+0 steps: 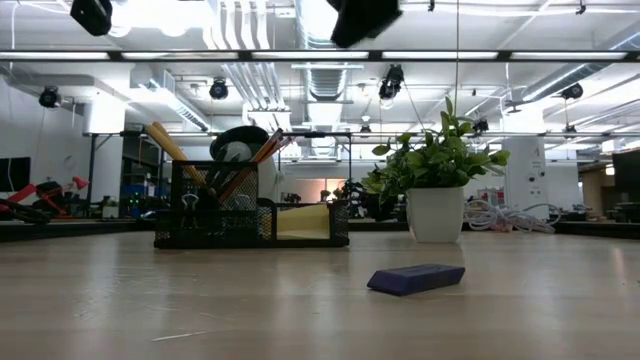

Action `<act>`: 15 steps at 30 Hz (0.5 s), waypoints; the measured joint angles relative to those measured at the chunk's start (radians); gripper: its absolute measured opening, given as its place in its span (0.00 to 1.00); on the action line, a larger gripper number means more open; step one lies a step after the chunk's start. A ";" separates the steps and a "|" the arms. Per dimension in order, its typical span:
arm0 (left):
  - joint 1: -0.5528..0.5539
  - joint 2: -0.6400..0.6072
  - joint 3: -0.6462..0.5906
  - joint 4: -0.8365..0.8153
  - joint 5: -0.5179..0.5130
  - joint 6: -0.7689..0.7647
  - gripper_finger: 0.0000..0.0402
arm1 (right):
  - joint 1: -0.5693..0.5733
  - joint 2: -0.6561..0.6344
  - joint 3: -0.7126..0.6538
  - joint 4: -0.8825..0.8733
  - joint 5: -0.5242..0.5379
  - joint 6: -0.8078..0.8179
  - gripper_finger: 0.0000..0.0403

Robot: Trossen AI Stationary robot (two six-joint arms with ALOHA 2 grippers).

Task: Pick and place office supplies into organizer
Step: Put the blue eraser in the black desk organizer

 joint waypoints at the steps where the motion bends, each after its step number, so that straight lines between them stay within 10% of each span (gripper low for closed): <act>1: 0.000 -0.009 0.000 -0.005 0.000 0.000 0.00 | 0.002 0.017 0.000 0.000 -0.001 0.000 0.57; 15: 0.000 -0.056 -0.002 -0.049 0.000 0.001 0.00 | 0.009 0.231 0.000 -0.002 -0.122 -0.058 0.57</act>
